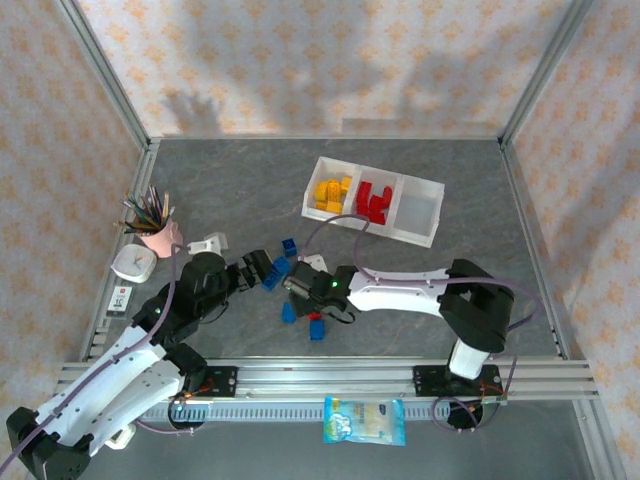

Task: Sort the legos into containers by color
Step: Pick up the lego from the bottom-center of the table.

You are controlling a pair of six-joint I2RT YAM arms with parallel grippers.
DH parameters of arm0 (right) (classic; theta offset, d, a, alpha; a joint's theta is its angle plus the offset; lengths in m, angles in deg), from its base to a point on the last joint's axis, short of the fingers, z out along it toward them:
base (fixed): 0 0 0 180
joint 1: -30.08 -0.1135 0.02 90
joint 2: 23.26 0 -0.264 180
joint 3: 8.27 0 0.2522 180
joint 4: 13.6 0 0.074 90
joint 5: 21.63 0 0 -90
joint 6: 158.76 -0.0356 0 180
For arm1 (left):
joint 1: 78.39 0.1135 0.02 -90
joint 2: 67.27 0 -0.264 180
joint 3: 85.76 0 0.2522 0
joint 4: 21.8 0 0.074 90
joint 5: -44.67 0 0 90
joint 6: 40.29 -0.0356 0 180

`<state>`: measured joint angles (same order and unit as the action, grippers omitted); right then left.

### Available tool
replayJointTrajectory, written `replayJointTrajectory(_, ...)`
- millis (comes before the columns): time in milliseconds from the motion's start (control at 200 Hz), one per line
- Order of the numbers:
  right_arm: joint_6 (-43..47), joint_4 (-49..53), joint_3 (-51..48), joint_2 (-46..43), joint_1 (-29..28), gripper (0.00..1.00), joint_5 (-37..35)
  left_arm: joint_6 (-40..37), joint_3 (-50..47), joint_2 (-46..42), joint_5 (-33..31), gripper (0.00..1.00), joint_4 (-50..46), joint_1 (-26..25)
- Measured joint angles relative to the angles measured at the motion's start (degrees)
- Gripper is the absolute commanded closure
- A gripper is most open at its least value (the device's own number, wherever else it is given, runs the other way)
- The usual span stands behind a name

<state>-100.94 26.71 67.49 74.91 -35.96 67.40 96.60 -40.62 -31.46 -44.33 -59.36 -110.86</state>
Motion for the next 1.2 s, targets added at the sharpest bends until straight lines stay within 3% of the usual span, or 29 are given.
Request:
replayJointTrajectory(726, 1.01, 0.24, 0.31, 3.06, -0.57, 0.70, -0.37, 0.90, -0.04, 0.22, 0.04, 0.01, -0.09, 0.00)
replayJointTrajectory(986, 0.72, 1.40, 1.55, 2.56, 0.61, 0.72, -1.40, 0.76, -0.02, 1.77, 0.28, 0.01, 0.15, 0.00)
replayJointTrajectory(1201, 0.96, 2.69, 1.68, -3.98, 10.05, 0.71, -2.03, -0.81, 1.16, 6.32, 2.03, 0.01, 3.65, 0.00)
